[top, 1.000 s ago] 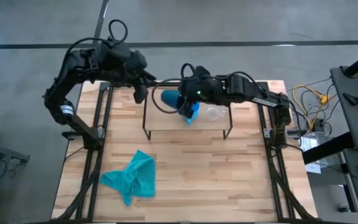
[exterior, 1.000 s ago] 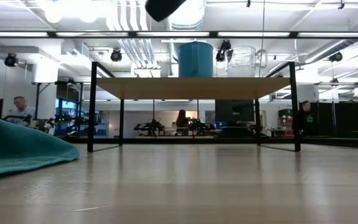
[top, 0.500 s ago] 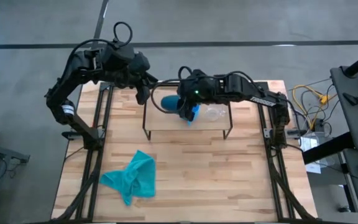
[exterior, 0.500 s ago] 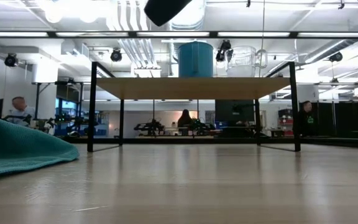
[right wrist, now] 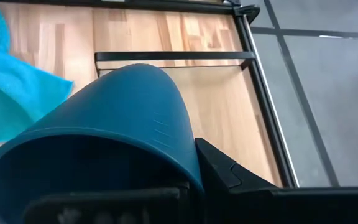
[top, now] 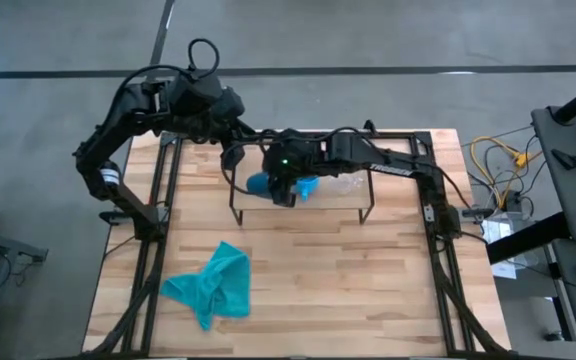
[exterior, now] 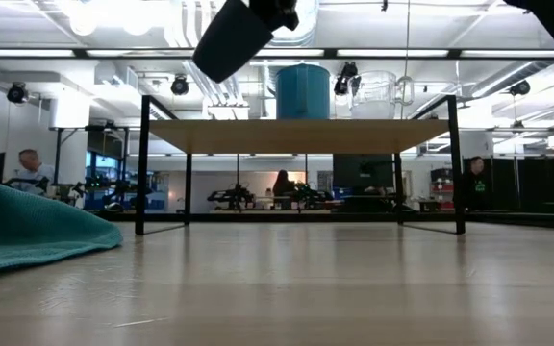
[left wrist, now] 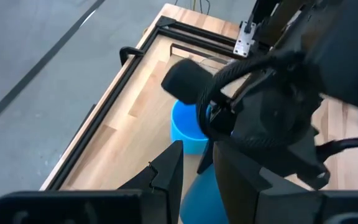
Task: Stack small to large cups/mugs on shelf
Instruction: Put the blue cup on the shelf
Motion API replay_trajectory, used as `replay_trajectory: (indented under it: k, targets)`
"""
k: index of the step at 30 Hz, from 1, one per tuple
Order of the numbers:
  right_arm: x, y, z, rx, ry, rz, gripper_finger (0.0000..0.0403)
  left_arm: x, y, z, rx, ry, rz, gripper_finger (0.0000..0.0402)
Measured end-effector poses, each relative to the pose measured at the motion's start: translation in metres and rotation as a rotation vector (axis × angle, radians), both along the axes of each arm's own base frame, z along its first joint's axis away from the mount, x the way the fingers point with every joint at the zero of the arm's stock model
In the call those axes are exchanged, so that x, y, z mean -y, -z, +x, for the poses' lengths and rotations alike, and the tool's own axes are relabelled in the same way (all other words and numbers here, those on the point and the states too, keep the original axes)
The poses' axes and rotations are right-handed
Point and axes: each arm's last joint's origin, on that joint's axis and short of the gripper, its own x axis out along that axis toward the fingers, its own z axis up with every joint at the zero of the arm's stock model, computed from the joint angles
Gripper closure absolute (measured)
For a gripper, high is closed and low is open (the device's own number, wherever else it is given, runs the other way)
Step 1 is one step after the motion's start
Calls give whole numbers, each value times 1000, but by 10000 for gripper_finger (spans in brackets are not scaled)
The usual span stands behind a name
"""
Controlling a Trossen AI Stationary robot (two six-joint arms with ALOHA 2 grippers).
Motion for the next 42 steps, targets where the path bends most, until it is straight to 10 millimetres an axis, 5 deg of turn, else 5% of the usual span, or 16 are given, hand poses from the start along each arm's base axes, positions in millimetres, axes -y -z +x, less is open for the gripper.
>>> replay_trajectory:
  k: [17,23,32,42]
  targets:
    - [-2,12,-4,-102,35,53,394,0,0,0,2,-3,-6,326]
    - [-24,13,-15,-187,-6,159,394,3,0,1,18,18,-68,326]
    - [-67,-14,-43,-183,-110,249,394,17,0,4,21,86,-99,326]
    - [-89,12,-52,-406,-38,356,394,44,0,7,25,134,-185,326]
